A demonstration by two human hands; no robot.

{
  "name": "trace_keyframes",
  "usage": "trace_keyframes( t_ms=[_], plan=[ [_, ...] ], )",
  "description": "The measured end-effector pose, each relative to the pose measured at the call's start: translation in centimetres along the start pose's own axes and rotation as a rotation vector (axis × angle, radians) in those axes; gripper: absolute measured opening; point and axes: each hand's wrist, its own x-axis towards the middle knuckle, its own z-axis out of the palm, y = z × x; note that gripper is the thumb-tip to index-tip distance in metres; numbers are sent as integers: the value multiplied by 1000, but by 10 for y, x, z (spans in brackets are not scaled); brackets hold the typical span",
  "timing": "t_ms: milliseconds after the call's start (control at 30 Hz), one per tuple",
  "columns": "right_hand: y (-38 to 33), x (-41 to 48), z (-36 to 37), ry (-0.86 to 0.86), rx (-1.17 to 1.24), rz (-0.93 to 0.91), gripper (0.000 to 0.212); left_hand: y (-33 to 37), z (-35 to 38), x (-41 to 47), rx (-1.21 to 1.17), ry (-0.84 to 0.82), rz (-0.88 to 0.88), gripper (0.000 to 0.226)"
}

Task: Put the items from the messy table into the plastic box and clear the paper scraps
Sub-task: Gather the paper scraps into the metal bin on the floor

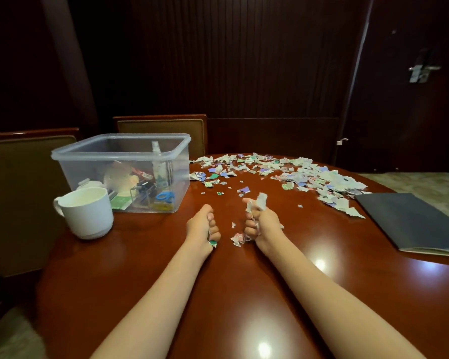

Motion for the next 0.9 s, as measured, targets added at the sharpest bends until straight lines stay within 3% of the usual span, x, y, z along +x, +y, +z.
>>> trace_keyframes(
  t_ms=[233,467,767,900],
  plan=[
    [23,-28,45,-161,22,51,37,30,-39,-10,-289,-62,-79,43],
    [53,-43,100,-217,9,97,32,57,-81,-26,-371,-151,-26,69],
    [94,-83,170,-346,-39,171,34,87,-172,-59,-458,-29,111,53],
    [121,-101,203,-414,-96,247,36,94,-215,-78,-530,31,157,66]
  ],
)
